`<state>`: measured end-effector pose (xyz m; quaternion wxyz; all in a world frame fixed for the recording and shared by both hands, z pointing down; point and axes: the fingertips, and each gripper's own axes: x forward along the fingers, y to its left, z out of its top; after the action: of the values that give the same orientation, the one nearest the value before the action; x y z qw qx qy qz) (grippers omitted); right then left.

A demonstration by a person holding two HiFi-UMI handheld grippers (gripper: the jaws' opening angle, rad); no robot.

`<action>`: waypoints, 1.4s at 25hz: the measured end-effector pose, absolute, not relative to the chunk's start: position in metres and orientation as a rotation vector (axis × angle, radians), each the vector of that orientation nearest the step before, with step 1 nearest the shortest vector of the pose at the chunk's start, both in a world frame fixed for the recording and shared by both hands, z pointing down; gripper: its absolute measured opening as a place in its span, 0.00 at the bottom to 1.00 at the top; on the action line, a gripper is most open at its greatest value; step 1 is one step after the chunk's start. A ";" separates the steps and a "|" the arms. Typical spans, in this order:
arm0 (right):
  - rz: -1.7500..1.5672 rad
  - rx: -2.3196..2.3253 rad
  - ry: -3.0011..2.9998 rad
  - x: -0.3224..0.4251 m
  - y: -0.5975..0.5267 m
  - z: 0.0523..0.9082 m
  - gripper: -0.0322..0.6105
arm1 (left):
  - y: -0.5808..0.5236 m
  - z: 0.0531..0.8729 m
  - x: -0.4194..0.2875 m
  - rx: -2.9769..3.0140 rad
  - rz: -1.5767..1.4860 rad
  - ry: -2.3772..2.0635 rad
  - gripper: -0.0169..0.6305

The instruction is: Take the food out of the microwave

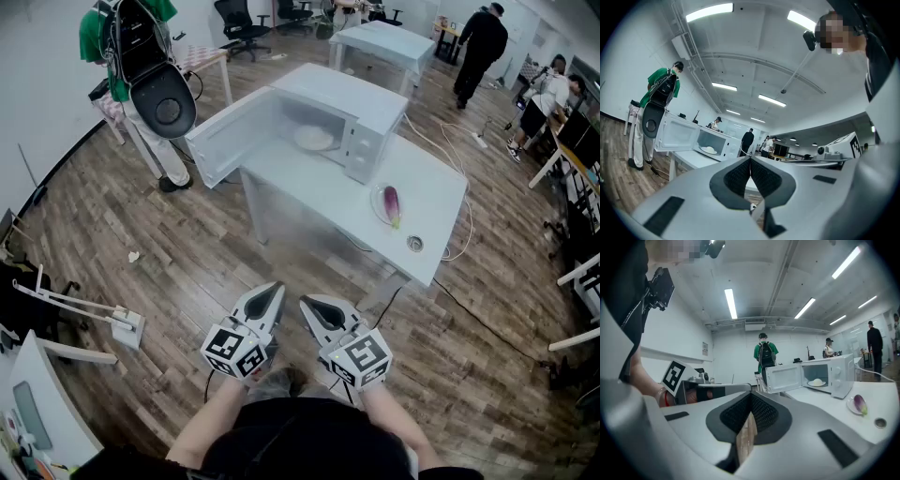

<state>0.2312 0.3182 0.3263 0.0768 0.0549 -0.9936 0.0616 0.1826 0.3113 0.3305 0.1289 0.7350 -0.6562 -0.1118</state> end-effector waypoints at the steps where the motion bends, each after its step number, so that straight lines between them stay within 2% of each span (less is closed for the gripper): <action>1: 0.174 0.198 -2.986 0.233 0.312 0.325 0.08 | 0.308 0.328 0.181 2.135 -0.330 -1.925 0.04; 9: 0.114 0.315 -3.008 0.243 0.299 0.322 0.08 | 0.307 0.328 0.176 2.054 -0.353 -2.021 0.04; 23: 0.250 0.397 -3.020 0.258 0.299 0.341 0.08 | 0.313 0.356 0.182 1.983 -0.318 -2.028 0.04; 30: 0.220 0.525 -2.996 0.225 0.255 0.347 0.08 | 0.252 0.359 0.155 2.095 -0.323 -1.940 0.04; 35: 0.260 0.637 -2.965 0.172 0.217 0.353 0.08 | 0.207 0.357 0.101 2.190 -0.291 -1.835 0.04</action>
<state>0.1721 0.2166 0.3529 0.0487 0.2090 -0.9730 0.0852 0.1014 0.2070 0.3571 0.1345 0.7555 -0.6332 -0.1006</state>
